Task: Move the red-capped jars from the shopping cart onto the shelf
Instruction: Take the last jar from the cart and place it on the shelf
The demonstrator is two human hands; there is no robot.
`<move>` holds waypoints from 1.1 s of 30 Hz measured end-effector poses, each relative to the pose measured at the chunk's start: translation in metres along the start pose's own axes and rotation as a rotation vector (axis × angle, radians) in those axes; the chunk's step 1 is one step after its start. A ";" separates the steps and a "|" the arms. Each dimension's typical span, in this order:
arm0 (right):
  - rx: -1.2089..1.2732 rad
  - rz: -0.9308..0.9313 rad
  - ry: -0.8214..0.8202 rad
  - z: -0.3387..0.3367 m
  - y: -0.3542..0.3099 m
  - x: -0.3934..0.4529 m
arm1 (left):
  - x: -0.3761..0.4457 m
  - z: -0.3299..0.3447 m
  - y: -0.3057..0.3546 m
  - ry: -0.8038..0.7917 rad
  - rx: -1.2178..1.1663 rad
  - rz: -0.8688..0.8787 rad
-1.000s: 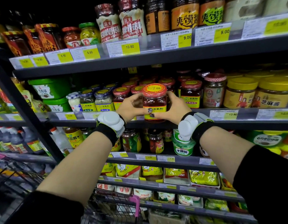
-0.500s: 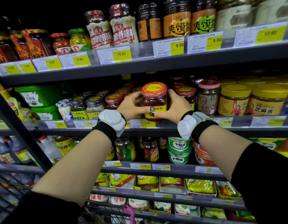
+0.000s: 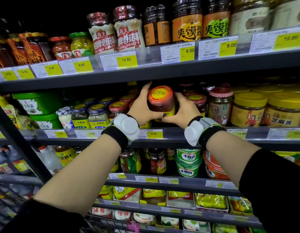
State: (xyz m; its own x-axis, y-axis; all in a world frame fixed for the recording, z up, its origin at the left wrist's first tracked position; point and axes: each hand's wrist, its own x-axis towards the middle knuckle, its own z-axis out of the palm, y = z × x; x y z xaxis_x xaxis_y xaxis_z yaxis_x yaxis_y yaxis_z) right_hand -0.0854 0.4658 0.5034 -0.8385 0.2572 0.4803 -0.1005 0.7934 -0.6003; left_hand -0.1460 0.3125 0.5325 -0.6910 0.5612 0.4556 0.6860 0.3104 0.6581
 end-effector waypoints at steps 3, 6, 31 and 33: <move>0.000 0.017 -0.009 0.002 0.006 0.002 | 0.004 0.002 -0.002 -0.009 0.054 0.063; -0.021 0.016 -0.046 0.004 0.008 0.005 | 0.007 0.002 -0.004 -0.007 0.172 0.104; -0.061 0.071 -0.226 0.011 0.008 0.007 | 0.010 0.004 -0.012 -0.052 0.633 0.037; -0.055 0.076 -0.237 0.011 0.007 0.006 | 0.010 0.006 -0.014 -0.071 0.686 0.042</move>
State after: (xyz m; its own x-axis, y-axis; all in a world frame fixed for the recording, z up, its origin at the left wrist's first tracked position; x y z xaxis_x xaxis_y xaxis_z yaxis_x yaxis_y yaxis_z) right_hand -0.0974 0.4671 0.4949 -0.9452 0.1863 0.2681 -0.0084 0.8071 -0.5904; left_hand -0.1613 0.3184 0.5245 -0.6600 0.6249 0.4170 0.7171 0.6896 0.1016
